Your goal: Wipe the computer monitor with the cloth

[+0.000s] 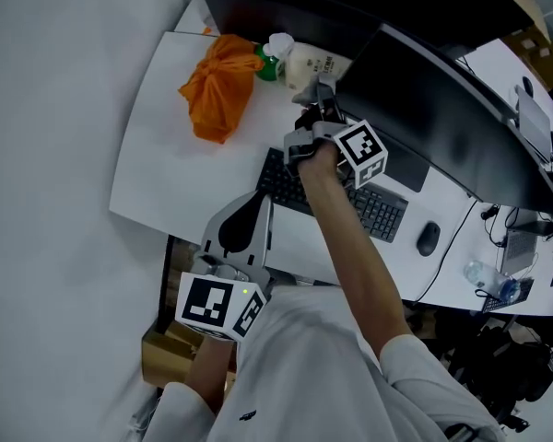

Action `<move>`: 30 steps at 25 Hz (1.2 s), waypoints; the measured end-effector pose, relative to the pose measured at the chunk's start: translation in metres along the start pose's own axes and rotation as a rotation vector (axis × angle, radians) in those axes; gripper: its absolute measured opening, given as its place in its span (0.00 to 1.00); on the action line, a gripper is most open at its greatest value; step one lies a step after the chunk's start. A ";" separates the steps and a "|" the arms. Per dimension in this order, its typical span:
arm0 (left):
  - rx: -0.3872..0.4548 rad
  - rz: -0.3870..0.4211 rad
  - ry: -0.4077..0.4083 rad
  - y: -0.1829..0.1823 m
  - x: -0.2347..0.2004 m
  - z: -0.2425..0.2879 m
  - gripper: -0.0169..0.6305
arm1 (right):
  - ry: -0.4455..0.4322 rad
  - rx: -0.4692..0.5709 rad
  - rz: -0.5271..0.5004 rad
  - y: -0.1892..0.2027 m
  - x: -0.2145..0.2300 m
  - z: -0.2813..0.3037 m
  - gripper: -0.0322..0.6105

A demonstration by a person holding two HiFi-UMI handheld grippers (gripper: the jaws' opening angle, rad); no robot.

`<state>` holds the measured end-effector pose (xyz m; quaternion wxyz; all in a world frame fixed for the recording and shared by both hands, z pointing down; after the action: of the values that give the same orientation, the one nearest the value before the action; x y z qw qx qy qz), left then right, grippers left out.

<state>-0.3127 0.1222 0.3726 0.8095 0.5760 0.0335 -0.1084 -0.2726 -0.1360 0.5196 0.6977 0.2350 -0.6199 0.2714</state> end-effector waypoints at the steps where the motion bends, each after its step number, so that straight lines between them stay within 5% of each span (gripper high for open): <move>1: -0.006 0.000 -0.001 0.001 -0.001 0.000 0.05 | 0.008 0.001 0.003 0.000 0.005 0.001 0.11; 20: -0.072 0.002 0.012 0.014 0.004 0.006 0.05 | 0.109 -0.019 -0.018 0.002 0.063 0.006 0.10; 24: -0.075 0.006 0.019 0.014 0.007 0.008 0.05 | 0.155 -0.055 -0.133 -0.001 0.067 0.006 0.10; 30: -0.077 0.010 0.021 0.013 0.012 0.009 0.06 | 0.233 -0.109 -0.440 -0.004 0.067 0.004 0.10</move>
<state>-0.2985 0.1158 0.3852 0.8311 0.5459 0.0435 -0.0970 -0.2670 -0.1355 0.5870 0.8183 0.2936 -0.4829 0.1045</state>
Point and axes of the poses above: the fingertips, and each gripper's own axes: z forward along the fingers, x to its right, y out of its underside, the point moved 9 cm from there along -z, backward along the fingers, and after that the axes turned 10 degrees about z, right-handed, at the moved point
